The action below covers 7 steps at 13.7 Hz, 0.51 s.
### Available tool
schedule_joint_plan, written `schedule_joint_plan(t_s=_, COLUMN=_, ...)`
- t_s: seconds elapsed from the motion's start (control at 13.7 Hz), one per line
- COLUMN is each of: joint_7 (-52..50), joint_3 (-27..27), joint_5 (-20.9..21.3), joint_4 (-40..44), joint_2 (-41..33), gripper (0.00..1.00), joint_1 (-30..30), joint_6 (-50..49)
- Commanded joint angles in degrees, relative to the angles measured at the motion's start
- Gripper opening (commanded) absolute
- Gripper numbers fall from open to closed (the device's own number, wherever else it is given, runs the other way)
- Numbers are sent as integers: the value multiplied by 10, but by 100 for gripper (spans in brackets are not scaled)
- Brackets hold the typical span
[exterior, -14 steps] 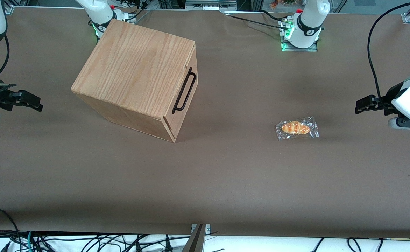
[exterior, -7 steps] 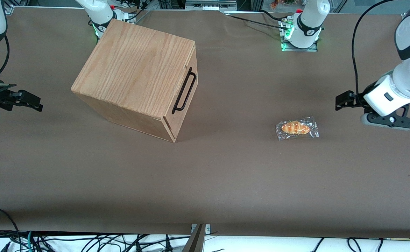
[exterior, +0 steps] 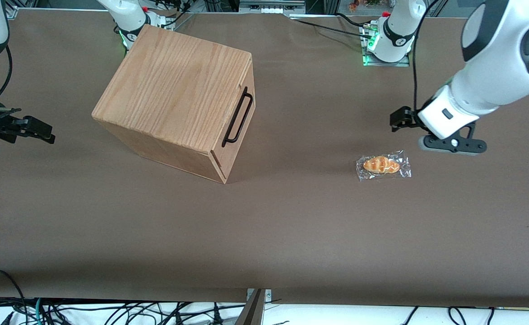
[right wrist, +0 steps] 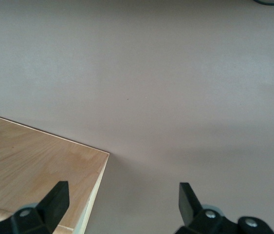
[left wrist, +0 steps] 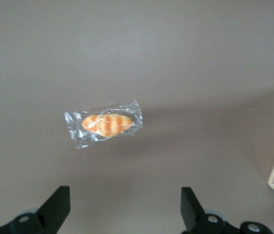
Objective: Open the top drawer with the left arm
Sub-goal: 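Move the left gripper toward the black drawer handle of the wooden cabinet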
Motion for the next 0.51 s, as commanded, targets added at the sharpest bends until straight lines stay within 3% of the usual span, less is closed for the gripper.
schedule_joint_plan(t_s=0.0, joint_7=-42, joint_3=-32, joint_5=-11, joint_4=13, joint_2=-4, gripper=100, joint_1=4, joint_6=-13)
schedule_joint_plan(t_s=0.44, joint_7=-140, joint_3=-82, joint_5=-34, joint_4=16, joint_2=4, gripper=100, joint_1=-25, joint_6=-11)
